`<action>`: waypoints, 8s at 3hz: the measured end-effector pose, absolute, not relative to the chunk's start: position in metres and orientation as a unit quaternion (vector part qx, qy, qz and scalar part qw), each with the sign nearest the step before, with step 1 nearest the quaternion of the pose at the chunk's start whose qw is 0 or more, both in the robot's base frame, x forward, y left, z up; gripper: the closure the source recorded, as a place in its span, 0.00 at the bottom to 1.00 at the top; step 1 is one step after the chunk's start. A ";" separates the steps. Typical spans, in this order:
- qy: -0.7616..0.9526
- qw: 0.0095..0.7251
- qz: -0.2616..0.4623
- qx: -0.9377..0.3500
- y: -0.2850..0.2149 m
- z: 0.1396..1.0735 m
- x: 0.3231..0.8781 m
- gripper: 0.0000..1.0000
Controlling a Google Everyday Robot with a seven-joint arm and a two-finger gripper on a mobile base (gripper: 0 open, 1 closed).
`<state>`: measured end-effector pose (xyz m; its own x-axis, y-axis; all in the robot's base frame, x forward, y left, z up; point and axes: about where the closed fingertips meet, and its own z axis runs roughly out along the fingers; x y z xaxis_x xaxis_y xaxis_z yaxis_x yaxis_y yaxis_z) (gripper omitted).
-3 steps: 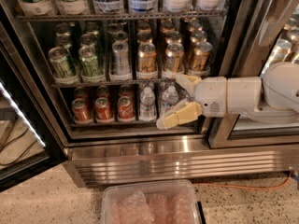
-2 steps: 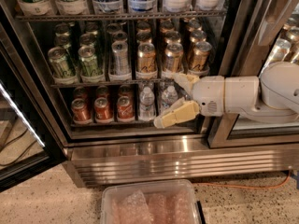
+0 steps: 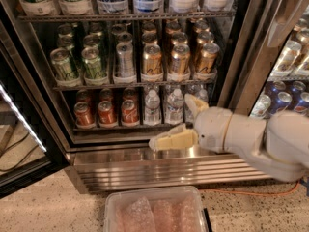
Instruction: Pick redbull can from middle shelf of fridge
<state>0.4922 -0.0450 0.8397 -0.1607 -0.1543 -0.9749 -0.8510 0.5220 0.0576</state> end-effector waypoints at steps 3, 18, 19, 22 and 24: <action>0.692 0.569 0.315 -0.312 -0.032 0.828 0.486 0.00; 0.636 0.714 0.185 -0.227 0.038 0.861 0.658 0.23; 0.645 0.707 0.175 -0.232 0.023 0.857 0.649 0.12; 0.668 0.678 0.208 -0.226 0.015 0.849 0.628 0.21; 0.666 0.676 0.219 -0.226 0.018 0.851 0.626 0.37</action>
Offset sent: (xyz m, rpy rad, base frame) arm -0.0150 0.0035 -0.0138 0.0107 0.0013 -0.0605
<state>0.6258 0.0184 0.8507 0.0172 -0.0043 -0.9998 -0.5970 0.8021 -0.0137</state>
